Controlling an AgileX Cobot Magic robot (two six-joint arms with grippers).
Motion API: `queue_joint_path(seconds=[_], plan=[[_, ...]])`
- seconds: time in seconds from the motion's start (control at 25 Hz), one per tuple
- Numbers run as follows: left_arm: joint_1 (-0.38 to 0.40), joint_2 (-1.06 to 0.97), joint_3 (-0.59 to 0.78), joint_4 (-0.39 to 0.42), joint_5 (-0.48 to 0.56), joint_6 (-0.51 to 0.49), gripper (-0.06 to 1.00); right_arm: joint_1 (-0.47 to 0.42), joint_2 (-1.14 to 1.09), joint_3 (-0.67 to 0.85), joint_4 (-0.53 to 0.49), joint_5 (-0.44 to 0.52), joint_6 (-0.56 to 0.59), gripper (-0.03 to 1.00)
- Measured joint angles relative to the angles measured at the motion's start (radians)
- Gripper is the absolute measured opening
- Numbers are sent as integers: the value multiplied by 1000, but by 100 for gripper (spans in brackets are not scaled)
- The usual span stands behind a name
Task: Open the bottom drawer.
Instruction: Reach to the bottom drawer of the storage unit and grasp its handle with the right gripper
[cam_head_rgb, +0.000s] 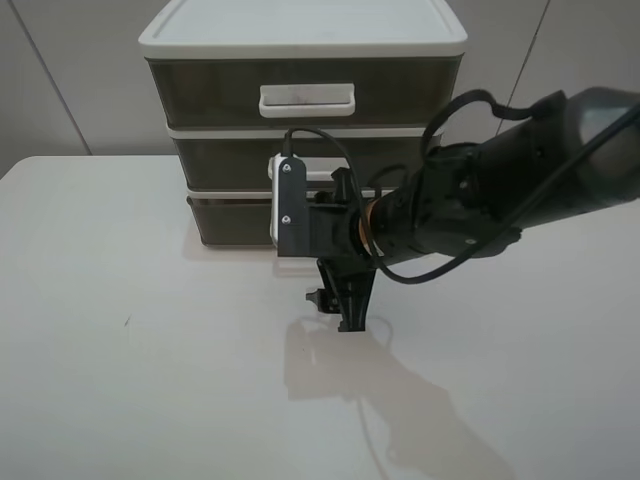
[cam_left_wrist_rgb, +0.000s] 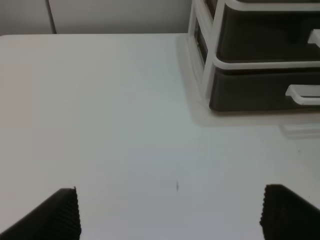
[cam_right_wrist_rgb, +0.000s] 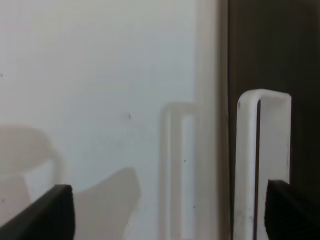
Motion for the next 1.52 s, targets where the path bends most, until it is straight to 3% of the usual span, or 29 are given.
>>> queue_joint_path(seconds=[0.2,0.68,0.92,1.08,1.52], plan=[[0,0,0,1,0,0,74,0,30,0,232,-100,-234,75],[0,0,0,1,0,0,74,0,125,-1,551,-257,-577,75],[0,0,0,1,0,0,74,0,145,49,804,-406,-841,75],[0,0,0,1,0,0,74,0,147,71,837,-436,-906,74],[0,0,0,2,0,0,74,0,186,72,840,-449,-914,73]])
